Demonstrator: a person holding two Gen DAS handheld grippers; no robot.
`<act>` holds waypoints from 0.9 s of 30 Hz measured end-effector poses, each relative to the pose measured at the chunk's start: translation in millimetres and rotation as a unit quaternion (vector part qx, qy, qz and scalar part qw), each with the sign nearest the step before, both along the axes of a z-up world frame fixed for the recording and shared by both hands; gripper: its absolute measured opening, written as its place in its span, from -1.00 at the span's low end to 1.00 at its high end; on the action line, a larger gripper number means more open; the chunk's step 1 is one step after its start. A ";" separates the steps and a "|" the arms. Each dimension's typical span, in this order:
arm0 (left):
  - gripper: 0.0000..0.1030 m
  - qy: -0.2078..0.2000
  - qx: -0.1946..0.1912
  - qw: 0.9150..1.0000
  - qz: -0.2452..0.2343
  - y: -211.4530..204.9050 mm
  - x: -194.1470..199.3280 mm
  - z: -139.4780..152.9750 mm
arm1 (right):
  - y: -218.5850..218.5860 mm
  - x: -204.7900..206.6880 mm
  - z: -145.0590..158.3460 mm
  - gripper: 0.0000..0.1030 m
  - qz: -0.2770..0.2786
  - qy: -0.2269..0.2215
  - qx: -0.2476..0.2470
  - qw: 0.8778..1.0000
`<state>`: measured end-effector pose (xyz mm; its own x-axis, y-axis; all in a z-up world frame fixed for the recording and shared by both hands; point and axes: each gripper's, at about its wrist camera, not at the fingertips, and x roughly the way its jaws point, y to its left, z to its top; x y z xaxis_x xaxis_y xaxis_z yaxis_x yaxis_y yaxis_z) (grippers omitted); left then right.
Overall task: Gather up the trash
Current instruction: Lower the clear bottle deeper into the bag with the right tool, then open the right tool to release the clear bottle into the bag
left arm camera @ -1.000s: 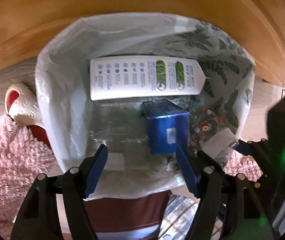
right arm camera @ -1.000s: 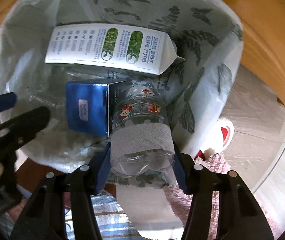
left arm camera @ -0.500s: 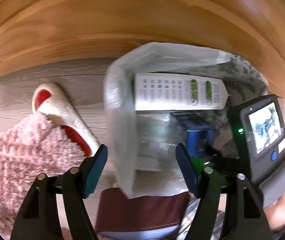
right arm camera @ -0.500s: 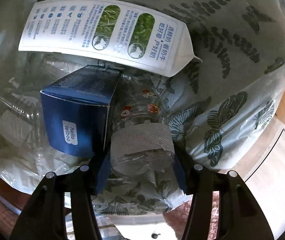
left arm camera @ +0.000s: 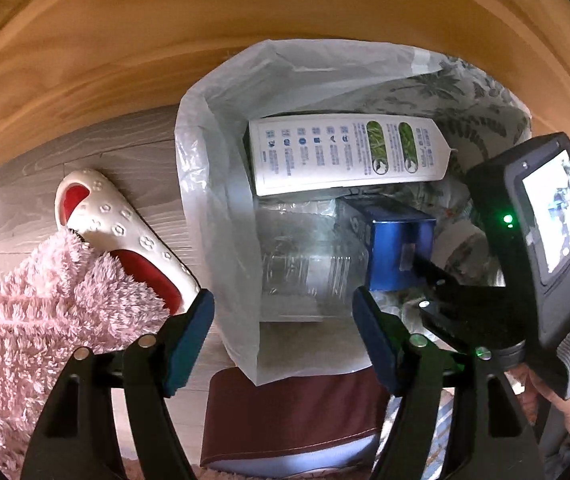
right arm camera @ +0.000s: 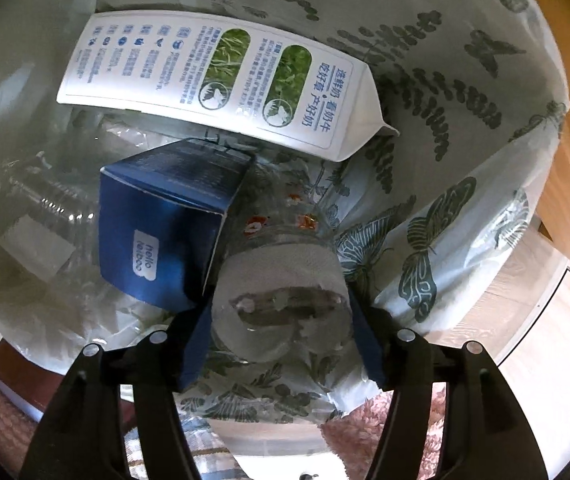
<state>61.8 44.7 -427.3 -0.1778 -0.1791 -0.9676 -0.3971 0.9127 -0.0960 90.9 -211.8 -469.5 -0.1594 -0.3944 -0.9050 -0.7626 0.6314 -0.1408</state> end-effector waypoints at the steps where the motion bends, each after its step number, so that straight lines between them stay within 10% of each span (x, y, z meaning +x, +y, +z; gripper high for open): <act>1: 0.37 -0.001 0.002 1.000 -0.002 -0.2 -0.4 0.4 | 3.4 -0.3 4.5 0.20 -0.002 -0.001 0.002 1.000; 27: 0.37 -0.017 -0.007 1.000 0.006 -2.8 4.5 11.3 | -20.0 -6.3 122.0 0.67 -0.052 -0.055 0.146 0.986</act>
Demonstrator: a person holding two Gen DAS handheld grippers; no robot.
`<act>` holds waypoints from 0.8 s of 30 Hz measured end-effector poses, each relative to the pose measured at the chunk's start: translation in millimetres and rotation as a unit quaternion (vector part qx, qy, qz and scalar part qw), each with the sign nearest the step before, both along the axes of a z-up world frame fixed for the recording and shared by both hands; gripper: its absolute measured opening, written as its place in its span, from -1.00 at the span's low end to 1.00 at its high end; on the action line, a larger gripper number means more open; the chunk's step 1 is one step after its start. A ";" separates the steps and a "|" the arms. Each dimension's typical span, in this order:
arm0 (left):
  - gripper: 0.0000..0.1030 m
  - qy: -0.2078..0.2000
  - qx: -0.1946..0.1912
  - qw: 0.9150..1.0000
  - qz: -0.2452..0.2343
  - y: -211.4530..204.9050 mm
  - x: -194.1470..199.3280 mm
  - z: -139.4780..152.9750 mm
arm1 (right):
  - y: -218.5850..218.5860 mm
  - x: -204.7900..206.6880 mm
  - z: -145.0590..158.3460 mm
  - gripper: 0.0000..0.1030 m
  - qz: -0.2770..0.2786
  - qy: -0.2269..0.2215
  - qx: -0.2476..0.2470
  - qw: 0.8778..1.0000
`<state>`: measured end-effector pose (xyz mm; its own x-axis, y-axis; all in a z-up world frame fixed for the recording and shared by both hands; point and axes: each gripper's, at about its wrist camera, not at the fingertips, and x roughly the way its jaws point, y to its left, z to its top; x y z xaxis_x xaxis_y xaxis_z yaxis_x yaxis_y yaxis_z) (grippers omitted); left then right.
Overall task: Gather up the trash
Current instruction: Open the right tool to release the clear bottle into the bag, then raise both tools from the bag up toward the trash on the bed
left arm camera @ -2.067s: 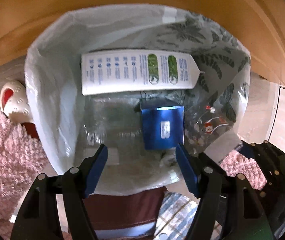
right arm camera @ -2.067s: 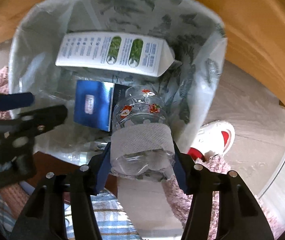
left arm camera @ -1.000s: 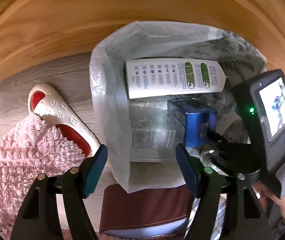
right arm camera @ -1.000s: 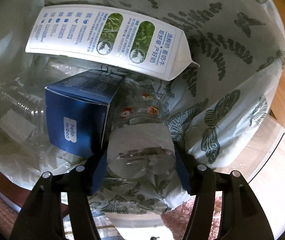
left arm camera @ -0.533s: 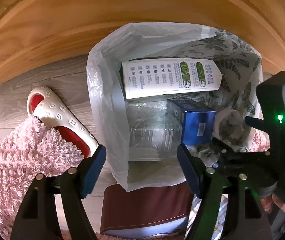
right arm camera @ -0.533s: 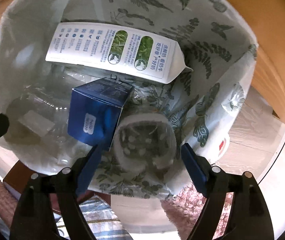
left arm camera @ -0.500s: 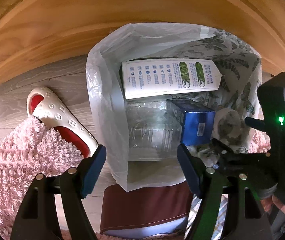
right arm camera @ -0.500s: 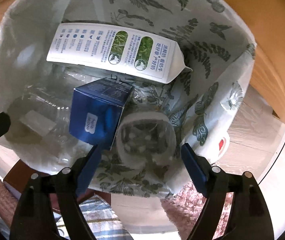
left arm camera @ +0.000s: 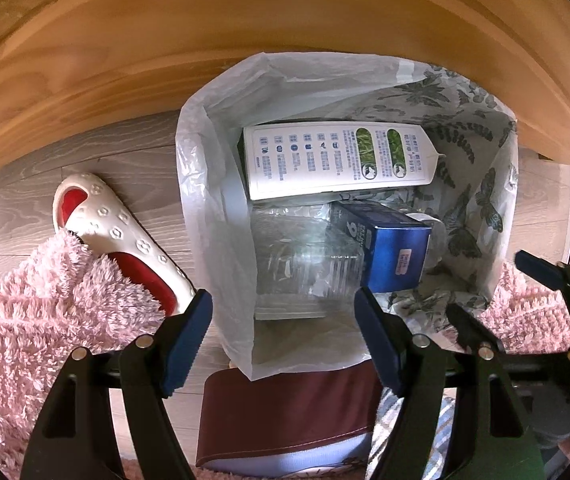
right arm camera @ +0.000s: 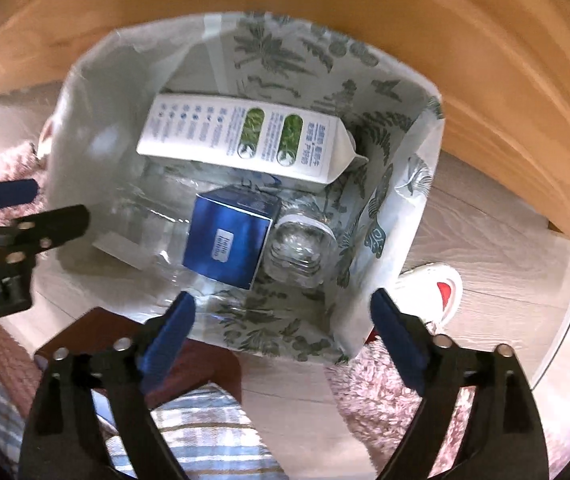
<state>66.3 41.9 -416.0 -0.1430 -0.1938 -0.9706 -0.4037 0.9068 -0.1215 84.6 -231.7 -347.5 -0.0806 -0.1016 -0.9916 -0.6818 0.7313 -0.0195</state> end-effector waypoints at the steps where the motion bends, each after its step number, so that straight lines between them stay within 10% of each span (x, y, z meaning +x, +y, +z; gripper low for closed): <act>1: 0.37 -0.002 0.001 1.000 0.001 -0.2 -0.3 1.3 | -1.5 -0.2 3.1 0.70 -0.004 -0.003 0.007 1.000; 11: 0.86 -0.084 -0.012 0.996 -0.014 -11.0 -1.1 35.8 | -15.9 -7.0 39.5 0.82 -0.026 -0.056 0.066 0.996; 24: 0.86 -0.213 0.016 0.977 -0.030 -18.2 -6.9 99.7 | -42.4 -16.4 82.5 0.82 -0.052 -0.135 0.140 0.979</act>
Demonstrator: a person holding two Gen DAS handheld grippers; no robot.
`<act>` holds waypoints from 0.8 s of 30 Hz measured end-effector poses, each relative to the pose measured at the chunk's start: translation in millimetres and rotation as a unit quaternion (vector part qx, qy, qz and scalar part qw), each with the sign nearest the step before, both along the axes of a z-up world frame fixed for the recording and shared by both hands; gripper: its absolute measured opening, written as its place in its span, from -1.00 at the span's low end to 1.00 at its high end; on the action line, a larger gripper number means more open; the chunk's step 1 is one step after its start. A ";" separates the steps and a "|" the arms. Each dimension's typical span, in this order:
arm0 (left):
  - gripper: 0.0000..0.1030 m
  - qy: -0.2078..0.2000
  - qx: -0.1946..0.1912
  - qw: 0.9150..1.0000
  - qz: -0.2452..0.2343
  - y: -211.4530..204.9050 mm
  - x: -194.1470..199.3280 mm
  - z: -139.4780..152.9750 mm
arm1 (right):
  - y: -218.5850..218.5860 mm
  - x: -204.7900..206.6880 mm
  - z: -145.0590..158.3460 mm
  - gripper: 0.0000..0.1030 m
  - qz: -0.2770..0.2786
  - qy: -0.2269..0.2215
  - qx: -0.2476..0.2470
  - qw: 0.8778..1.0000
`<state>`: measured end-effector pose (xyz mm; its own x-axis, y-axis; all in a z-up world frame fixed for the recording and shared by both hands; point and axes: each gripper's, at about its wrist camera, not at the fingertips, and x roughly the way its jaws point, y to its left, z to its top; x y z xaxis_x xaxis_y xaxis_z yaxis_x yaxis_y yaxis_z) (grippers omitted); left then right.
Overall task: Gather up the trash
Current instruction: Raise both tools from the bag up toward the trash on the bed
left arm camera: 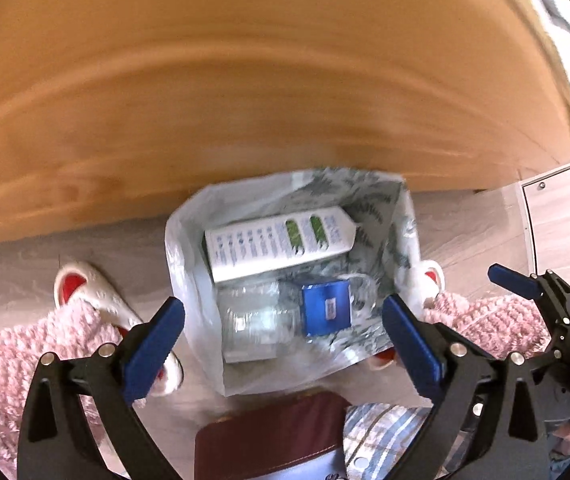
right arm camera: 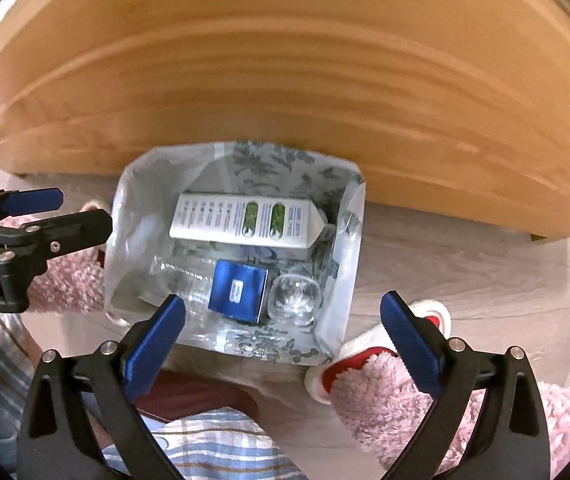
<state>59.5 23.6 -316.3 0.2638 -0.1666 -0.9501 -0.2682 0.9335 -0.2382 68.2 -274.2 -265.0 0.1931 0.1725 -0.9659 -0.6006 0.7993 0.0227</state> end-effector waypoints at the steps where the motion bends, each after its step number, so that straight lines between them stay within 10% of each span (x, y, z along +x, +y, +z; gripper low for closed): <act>1: 0.86 -0.013 0.007 1.000 0.000 -1.0 -1.0 6.3 | -1.4 -1.3 1.0 0.82 -0.002 -0.006 0.006 1.000; 15: 0.86 -0.216 0.042 0.975 -0.016 -6.3 -17.3 83.2 | -20.9 -15.3 59.6 0.82 -0.014 -0.143 0.120 0.982; 24: 0.86 -0.269 0.055 0.961 -0.014 -6.8 -27.4 107.8 | -22.6 -29.3 81.8 0.82 0.009 -0.230 0.157 0.961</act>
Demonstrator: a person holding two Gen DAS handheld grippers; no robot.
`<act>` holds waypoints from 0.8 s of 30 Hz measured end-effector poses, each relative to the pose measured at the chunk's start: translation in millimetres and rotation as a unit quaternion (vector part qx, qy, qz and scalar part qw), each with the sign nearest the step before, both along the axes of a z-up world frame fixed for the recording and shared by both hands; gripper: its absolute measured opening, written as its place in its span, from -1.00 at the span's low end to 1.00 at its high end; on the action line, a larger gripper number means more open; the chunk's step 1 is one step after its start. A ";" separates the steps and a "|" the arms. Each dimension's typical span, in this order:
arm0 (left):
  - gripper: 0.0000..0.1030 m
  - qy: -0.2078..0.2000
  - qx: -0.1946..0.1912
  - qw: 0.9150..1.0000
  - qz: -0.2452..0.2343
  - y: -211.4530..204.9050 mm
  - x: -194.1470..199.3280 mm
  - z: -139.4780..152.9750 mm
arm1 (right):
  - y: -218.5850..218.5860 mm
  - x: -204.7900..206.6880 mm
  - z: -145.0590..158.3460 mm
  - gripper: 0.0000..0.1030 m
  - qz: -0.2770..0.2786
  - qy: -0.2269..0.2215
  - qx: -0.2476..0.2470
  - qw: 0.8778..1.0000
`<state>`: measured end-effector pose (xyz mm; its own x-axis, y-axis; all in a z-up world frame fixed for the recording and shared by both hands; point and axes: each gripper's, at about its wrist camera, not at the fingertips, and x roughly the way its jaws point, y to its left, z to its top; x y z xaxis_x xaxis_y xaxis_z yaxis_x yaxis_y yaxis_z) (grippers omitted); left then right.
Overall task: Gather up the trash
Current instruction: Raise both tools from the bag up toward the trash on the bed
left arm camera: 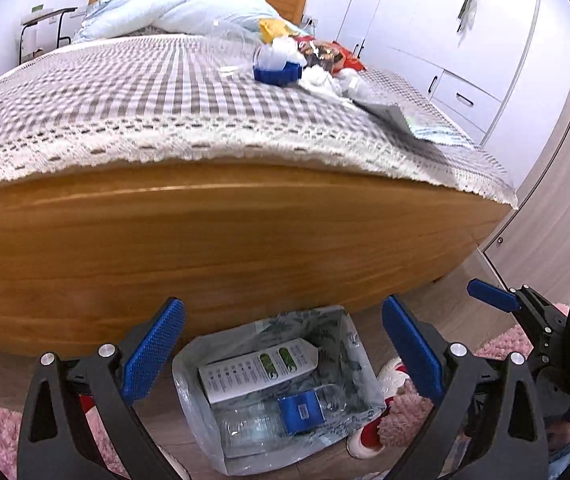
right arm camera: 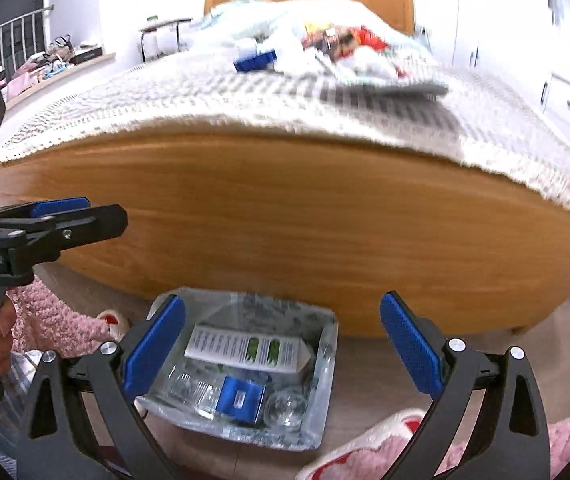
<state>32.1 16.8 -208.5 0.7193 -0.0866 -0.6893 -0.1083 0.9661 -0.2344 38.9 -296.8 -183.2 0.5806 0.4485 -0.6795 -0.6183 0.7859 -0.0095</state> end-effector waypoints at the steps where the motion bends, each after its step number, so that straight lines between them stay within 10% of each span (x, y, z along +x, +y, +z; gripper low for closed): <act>1: 0.86 -0.003 0.002 1.000 0.002 0.1 -0.4 0.1 | 0.0 -0.3 -0.3 0.82 0.000 -0.007 0.002 1.000; 24: 0.86 -0.075 0.024 0.997 -0.023 -0.2 1.4 23.8 | -11.1 6.7 14.4 0.82 -0.045 -0.060 0.031 0.997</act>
<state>33.5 16.6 -184.7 0.8110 -0.0911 -0.5778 -0.0315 0.9795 -0.1987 45.6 -307.9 -168.9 0.6959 0.4291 -0.5758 -0.5420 0.8399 -0.0291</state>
